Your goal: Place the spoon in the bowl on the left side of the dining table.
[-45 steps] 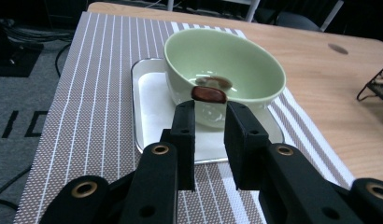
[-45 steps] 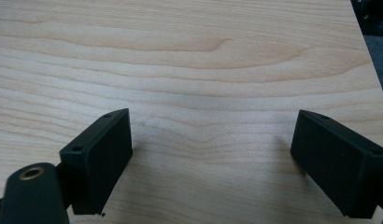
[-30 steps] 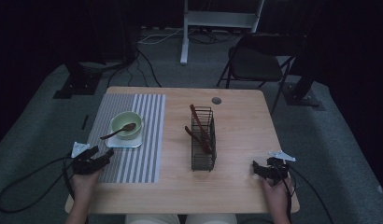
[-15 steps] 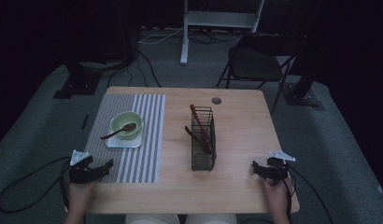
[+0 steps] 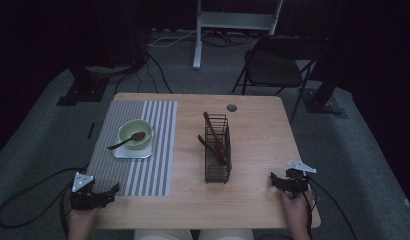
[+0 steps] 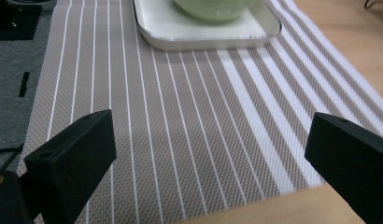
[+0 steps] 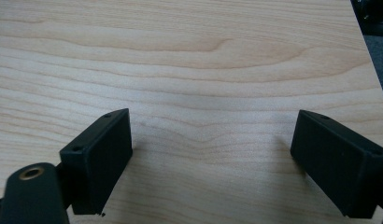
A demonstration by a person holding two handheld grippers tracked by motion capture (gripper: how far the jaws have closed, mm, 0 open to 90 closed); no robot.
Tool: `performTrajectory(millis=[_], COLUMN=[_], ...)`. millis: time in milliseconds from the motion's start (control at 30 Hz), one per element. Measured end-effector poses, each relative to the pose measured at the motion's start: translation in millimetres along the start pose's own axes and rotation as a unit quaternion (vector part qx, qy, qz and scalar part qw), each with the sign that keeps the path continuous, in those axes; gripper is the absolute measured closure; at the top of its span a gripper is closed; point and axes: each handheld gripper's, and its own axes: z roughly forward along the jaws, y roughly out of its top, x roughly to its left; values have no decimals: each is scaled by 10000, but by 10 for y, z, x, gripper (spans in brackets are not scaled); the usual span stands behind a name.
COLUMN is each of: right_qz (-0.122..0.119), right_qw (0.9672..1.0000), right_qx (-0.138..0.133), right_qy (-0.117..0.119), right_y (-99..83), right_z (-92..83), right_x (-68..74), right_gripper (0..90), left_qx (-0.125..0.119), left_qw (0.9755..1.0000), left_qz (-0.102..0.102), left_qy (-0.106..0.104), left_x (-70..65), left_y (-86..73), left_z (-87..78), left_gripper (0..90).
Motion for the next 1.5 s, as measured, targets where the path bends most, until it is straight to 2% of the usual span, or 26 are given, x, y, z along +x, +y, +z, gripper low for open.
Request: performTrajectory(millis=[100, 167, 367, 433, 500, 567, 633, 767, 867, 933, 1100, 1167, 1267, 1400, 1500], right_qz=[2, 1, 2, 2, 2, 2, 1, 2, 2, 1, 2, 1, 0, 0, -1], right_qw=[10000, 10000, 10000, 10000, 10000, 10000, 10000, 10000, 10000, 10000, 10000, 10000, 10000, 10000, 10000], right_qx=[1, 0, 1, 1, 1, 1, 1, 1, 1, 1, 1, 2, 1, 1, 2], right_qy=[-1, 0, -1, -1, 0, 0, -1, -1, -1, -1, 0, -1, 0, 1, 3], right_y=[0, 0, 0, 0, 0, 0, 0, 0, 0, 0, 0, 0, 1, 1, 1], right_z=[0, 0, 0, 0, 0, 0, 0, 0, 0, 0, 0, 0, 0, 0, 0], right_x=[0, 0, 0, 0, 0, 0, 0, 0, 0, 0, 0, 0, 0, -1, -1], right_gripper=[120, 120, 120, 120, 120, 120, 120, 120, 120, 120, 120, 120, 120, 120, 120], left_qx=[14, -59, -43, -66, -138, -169, -232, -219, -264, -303, -413, -549, -740, -593, -556], left_qw=[10000, 10000, 9999, 9999, 9995, 9990, 9982, 9981, 9971, 9974, 9962, 9935, 9913, 9905, 9913], left_qz=[35, -8, 138, 130, 246, 358, 456, 384, 439, 330, 65, 0, -198, -330, -387], left_qy=[36, -8, 38, 16, 167, 187, 301, 424, 570, 572, 767, 996, 1066, 1194, 1125], left_x=[-6, 2, 2, 4, -8, -8, -6, 28, 79, 137, 242, 253, 289, 309, 284], left_y=[-60, -87, -153, -173, -198, -223, -255, -305, -356, -389, -451, -477, -503, -532, -537], left_z=[-32, -65, -144, -166, -192, -214, -224, -245, -262, -292, -384, -415, -466, -479, -492], left_gripper=[21, 21, 21, 21, 21, 21, 21, 21, 21, 21, 22, 22, 22, 22, 22])
